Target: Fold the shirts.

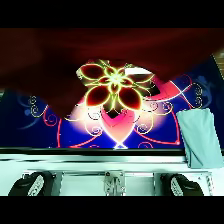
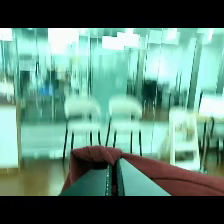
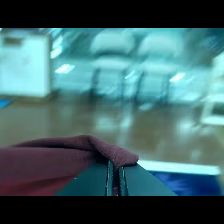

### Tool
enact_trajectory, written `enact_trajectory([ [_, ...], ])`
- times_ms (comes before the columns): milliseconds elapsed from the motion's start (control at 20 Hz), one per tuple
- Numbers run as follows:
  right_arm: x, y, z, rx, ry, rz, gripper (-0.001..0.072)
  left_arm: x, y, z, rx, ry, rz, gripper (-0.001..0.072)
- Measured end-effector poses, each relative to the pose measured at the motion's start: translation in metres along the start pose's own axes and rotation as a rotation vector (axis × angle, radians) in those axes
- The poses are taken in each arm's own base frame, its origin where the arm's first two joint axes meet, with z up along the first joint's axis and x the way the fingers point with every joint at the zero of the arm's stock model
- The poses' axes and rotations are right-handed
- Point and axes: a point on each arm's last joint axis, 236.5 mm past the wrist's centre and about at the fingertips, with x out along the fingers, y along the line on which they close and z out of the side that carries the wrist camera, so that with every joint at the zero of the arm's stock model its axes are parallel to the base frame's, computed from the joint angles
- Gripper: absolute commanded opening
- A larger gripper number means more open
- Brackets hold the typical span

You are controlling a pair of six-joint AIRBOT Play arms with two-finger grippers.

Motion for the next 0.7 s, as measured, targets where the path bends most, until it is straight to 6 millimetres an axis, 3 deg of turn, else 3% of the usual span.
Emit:
enact_trajectory([
  [150, -0.046, -0.008, -0.003, -0.040, 0.036, -0.081, 0.0074, -0.036, -0.014, 0.010, 0.027, -0.003, 0.024, 0.0036],
  [350, -0.075, -0.013, -0.035, -0.049, 0.182, -0.126, 0.0074, -0.055, -0.019, -0.020, 0.033, 0.134, 0.034, 0.0036],
  [550, -0.071, -0.015, -0.093, -0.024, 0.436, -0.112, 0.0074, -0.056, -0.011, -0.078, 0.002, 0.351, 0.041, 0.0036],
  [700, -0.051, -0.017, -0.153, 0.018, 0.680, -0.081, 0.0073, -0.049, 0.006, -0.146, -0.062, 0.559, 0.055, 0.0036],
])
